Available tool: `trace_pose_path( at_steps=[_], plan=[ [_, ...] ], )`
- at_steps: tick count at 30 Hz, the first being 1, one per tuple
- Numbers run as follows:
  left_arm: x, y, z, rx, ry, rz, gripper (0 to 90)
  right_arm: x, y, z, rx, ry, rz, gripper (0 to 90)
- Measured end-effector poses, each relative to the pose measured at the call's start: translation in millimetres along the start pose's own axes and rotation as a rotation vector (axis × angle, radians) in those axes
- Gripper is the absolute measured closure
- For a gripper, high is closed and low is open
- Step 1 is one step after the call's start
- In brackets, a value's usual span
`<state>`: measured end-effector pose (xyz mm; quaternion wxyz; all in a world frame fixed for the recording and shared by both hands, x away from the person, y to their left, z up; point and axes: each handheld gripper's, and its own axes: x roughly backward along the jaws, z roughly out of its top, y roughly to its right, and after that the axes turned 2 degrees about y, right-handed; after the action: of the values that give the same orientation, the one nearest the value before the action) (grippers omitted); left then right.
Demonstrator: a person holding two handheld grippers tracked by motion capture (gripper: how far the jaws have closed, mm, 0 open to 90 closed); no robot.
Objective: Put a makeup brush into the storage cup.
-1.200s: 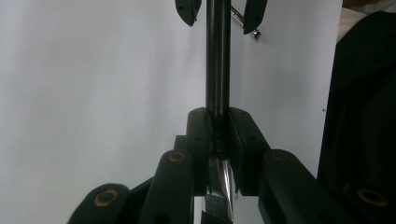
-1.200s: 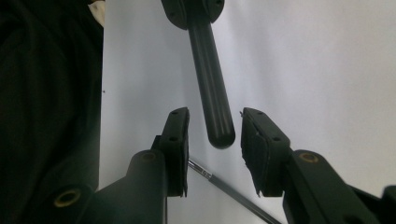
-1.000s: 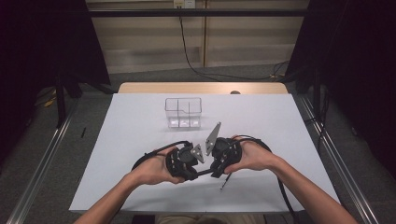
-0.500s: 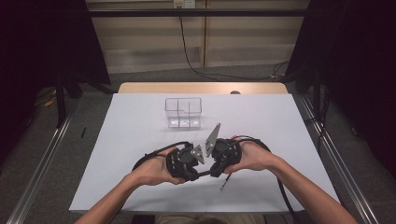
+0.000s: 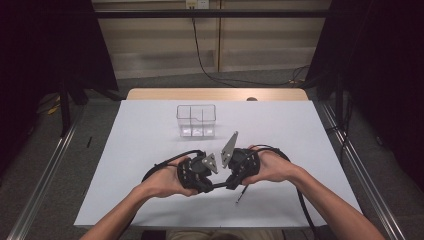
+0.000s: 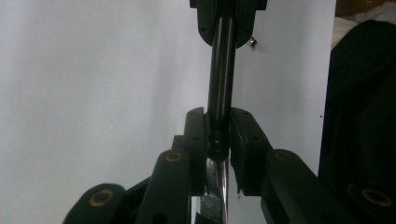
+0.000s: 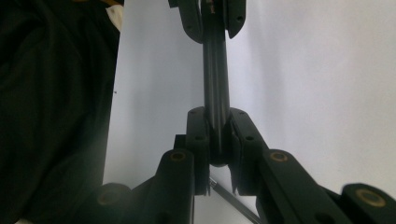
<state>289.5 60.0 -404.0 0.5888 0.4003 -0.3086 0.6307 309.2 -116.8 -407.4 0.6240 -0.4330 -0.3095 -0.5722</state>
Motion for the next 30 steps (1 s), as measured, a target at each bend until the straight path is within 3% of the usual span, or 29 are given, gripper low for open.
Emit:
trace_pose_path(
  at_steps=[7,18,20,23,27,30],
  plan=[
    [3.5,-3.1,-6.9,0.025,0.069,0.009,65.6,1.9,0.2,-2.9,-0.021,0.001,0.001,80.1],
    [6.4,-9.8,-20.6,0.122,0.169,0.093,24.7,5.6,2.7,-7.1,-0.044,0.034,-0.02,80.1],
    [8.1,-10.3,-24.1,0.132,0.188,0.111,20.2,6.3,1.7,-8.4,-0.075,0.039,-0.015,80.1],
    [10.9,-12.0,-31.0,0.163,0.216,0.127,12.0,7.3,3.0,-12.4,-0.084,0.058,-0.025,80.1],
    [14.0,-14.1,-42.2,0.202,0.247,0.139,7.2,9.6,1.8,-19.1,-0.122,0.064,-0.038,80.1],
    [16.5,-15.1,-50.1,0.219,0.261,0.141,6.1,11.4,2.3,-23.8,-0.122,0.084,-0.047,80.1]
  ],
)
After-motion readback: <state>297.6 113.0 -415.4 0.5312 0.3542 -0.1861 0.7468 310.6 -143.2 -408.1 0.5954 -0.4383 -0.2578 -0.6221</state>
